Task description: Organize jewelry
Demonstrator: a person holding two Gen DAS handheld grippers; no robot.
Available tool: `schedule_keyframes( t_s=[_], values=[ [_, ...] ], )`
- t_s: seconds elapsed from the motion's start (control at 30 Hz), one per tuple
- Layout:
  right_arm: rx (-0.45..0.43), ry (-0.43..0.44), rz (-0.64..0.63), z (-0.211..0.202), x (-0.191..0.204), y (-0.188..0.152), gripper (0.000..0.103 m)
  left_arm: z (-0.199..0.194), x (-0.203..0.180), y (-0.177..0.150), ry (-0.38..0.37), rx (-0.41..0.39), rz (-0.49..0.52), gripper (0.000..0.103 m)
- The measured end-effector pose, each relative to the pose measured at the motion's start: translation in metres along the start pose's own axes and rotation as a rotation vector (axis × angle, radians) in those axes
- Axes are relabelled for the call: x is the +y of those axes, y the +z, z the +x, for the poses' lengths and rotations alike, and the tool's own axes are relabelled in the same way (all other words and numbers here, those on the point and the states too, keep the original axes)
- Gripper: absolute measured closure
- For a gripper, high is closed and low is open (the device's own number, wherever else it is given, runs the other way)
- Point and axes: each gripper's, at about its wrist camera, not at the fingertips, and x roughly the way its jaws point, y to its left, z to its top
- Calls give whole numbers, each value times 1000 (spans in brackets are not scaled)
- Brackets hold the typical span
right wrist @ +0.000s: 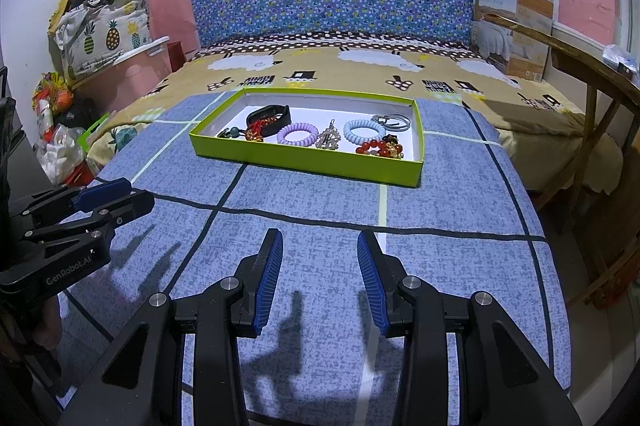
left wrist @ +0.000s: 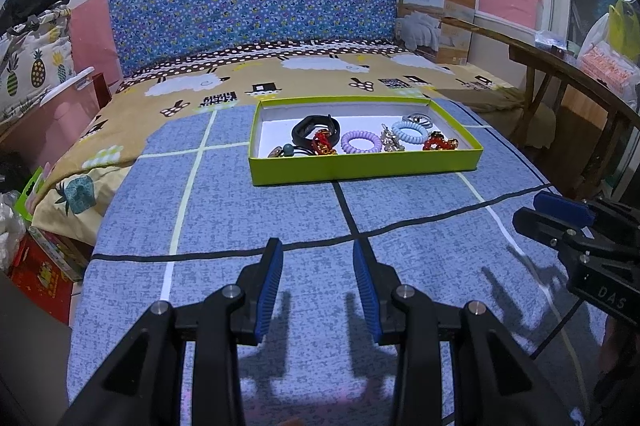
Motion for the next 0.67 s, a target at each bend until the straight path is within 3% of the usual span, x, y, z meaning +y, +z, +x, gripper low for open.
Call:
schedule_keyframes(
  t_s=[0.67],
  values=[
    [-2, -2, 0, -1, -2, 1, 63, -1, -8, -1, 27, -12, 35, 65]
  ],
)
